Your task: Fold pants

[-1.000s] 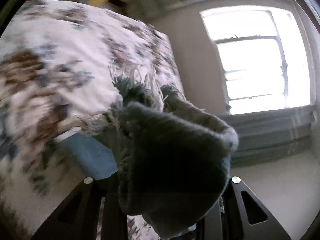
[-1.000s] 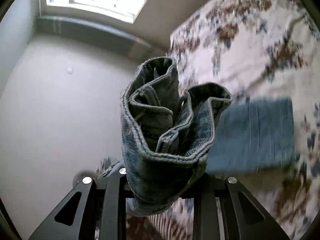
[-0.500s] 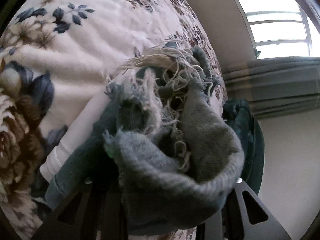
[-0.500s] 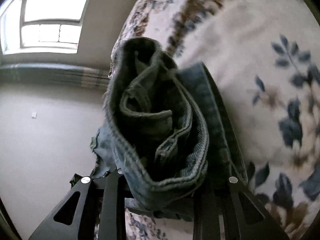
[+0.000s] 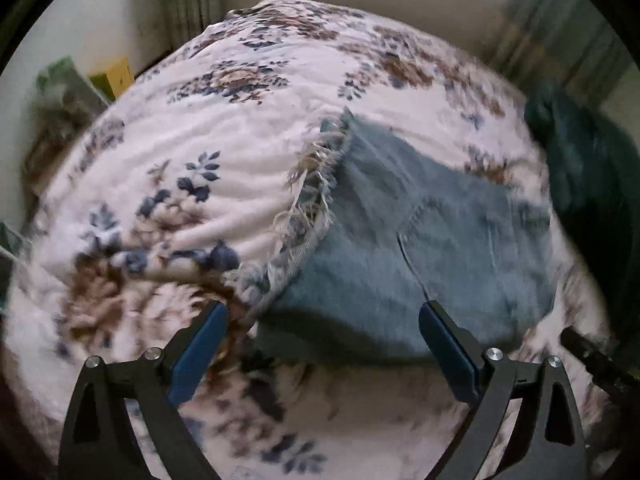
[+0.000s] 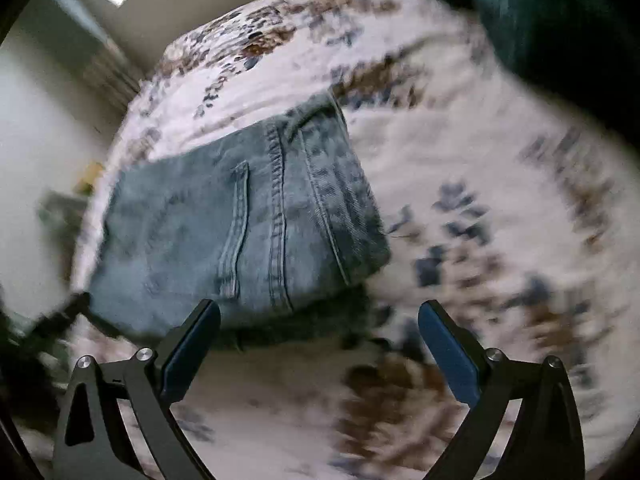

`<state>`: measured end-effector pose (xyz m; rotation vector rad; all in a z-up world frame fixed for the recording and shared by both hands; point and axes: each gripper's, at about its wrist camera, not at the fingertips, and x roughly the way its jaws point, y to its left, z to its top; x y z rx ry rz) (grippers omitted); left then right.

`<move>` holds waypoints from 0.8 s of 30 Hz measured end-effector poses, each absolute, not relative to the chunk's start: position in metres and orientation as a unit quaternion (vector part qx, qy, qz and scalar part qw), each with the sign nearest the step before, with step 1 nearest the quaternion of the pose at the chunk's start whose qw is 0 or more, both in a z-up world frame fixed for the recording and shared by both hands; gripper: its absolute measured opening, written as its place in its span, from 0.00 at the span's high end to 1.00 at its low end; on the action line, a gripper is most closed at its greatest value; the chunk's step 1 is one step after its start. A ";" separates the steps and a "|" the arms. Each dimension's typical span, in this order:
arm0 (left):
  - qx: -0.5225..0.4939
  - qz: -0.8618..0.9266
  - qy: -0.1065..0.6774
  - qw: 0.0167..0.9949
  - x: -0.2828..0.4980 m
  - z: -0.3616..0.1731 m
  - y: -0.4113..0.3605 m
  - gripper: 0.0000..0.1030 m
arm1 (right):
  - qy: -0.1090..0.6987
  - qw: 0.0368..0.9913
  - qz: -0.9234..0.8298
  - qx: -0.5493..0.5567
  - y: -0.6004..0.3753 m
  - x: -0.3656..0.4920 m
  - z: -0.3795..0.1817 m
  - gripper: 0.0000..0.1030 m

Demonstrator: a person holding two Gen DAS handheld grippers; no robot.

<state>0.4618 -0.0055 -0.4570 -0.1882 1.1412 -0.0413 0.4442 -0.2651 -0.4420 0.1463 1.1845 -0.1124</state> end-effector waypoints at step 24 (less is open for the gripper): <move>-0.014 -0.028 0.422 0.906 0.239 -0.200 -0.033 0.05 | 0.443 0.894 -0.056 0.024 -0.227 0.183 -0.140 0.02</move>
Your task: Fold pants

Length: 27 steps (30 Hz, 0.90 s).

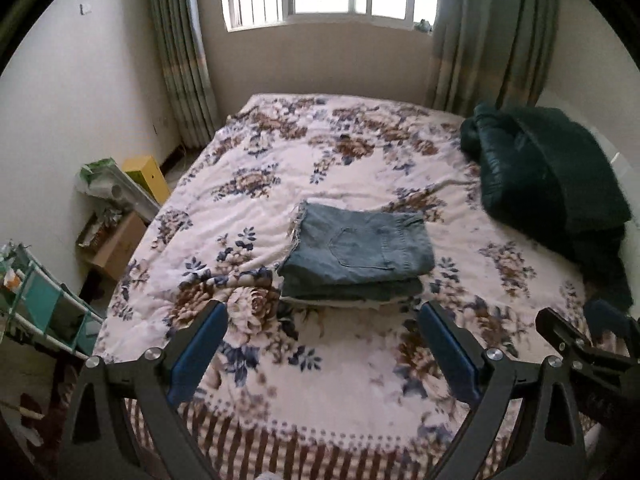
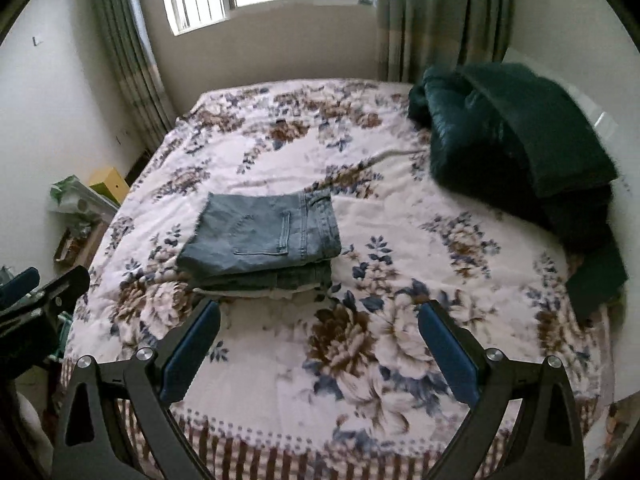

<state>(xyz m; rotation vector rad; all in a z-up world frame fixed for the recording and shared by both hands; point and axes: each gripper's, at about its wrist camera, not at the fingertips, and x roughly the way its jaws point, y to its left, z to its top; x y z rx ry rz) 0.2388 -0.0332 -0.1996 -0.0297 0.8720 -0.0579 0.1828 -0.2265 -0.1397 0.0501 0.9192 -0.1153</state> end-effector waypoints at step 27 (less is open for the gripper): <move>-0.015 -0.049 0.353 0.934 0.044 -0.033 0.012 0.05 | 0.349 0.937 -0.014 0.023 -0.162 -0.077 0.101 0.02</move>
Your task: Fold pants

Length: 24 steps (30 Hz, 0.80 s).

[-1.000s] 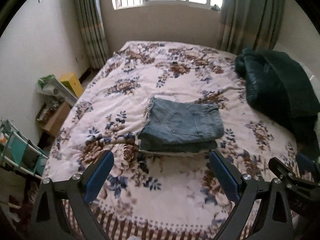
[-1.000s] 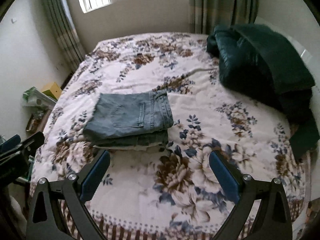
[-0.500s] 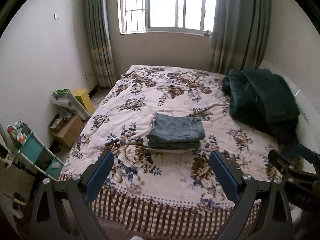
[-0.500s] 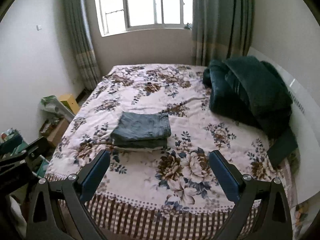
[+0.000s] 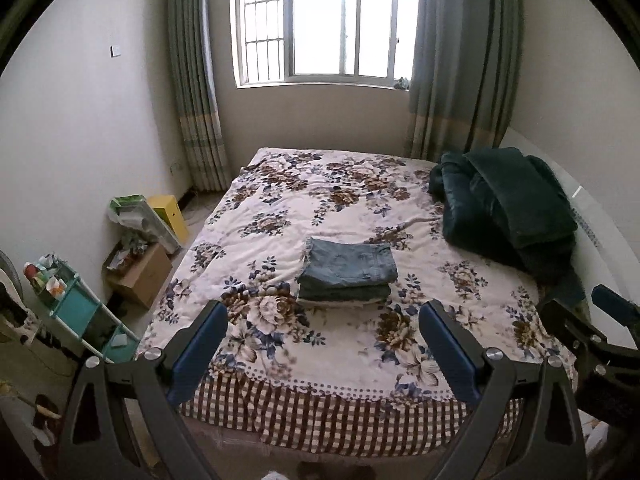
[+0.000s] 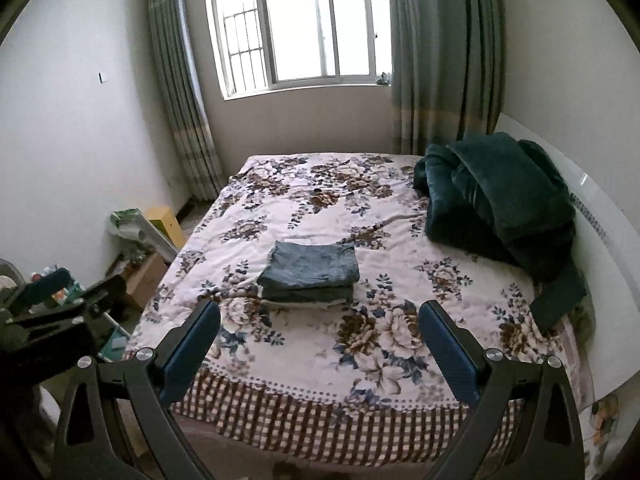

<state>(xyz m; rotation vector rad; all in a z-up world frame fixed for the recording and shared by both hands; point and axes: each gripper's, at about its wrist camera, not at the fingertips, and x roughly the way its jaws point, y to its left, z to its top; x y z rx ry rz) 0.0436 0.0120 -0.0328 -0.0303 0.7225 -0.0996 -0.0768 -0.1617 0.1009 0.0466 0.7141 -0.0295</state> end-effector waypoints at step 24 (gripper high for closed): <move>0.003 -0.024 0.372 0.928 0.093 -0.038 -0.007 0.00 | 0.367 0.928 -0.069 0.023 -0.193 0.000 0.103 0.02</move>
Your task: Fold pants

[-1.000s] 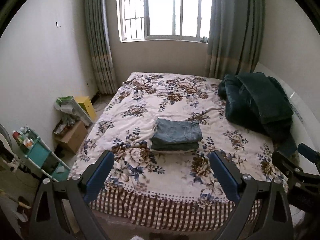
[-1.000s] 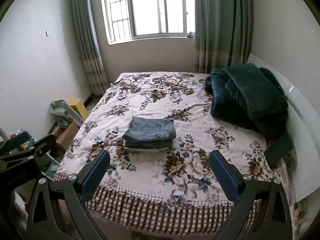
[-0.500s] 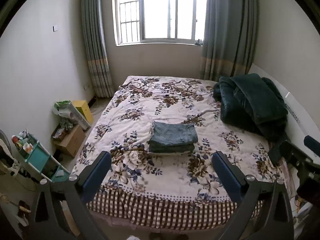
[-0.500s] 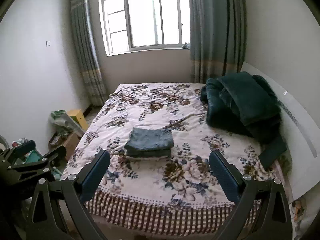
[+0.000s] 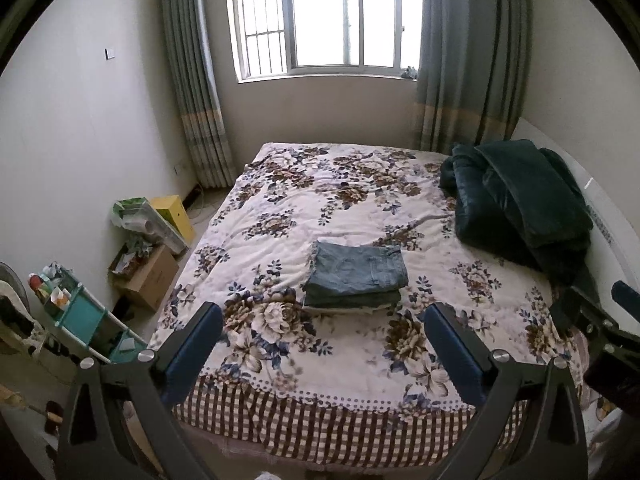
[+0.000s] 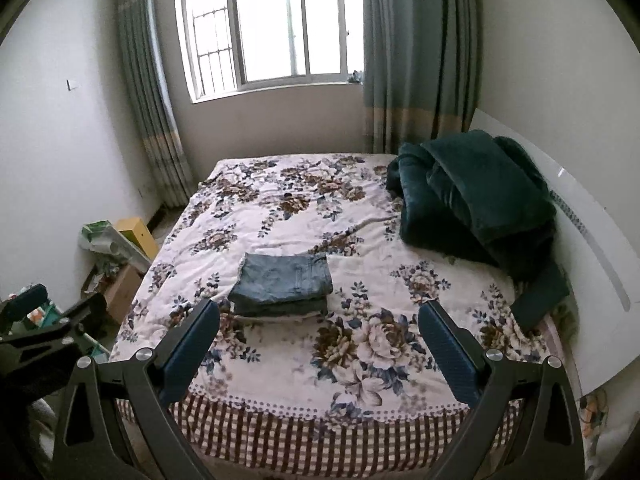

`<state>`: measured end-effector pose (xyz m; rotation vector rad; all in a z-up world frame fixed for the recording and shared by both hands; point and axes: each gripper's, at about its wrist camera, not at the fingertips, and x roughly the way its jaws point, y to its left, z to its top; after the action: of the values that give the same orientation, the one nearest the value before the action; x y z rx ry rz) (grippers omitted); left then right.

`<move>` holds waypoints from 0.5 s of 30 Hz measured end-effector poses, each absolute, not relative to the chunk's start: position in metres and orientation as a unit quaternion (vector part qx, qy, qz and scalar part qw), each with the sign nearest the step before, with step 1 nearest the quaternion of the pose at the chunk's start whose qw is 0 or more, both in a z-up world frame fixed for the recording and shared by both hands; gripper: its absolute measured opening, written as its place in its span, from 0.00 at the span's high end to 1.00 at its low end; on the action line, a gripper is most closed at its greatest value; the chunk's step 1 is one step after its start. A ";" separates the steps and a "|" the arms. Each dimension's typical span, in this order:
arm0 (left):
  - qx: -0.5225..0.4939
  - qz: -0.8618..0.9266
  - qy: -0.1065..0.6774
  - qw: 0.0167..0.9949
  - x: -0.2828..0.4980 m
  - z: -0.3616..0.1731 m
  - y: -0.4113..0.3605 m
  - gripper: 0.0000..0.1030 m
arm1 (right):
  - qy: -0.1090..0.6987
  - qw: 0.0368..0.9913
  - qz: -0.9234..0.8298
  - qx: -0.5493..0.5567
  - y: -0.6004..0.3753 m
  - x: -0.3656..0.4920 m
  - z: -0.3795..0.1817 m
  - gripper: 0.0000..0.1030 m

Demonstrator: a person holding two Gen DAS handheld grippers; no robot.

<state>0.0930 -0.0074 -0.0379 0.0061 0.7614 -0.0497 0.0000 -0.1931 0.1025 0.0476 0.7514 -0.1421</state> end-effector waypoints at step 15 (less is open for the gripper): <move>0.005 -0.028 0.383 0.923 0.104 -0.041 -0.015 0.00 | 0.395 0.916 -0.072 0.027 -0.212 0.020 0.083 0.02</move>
<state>0.1045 -0.0150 -0.0413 0.0103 0.7853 -0.0580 0.0197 -0.2117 0.0826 0.0561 0.8121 -0.1483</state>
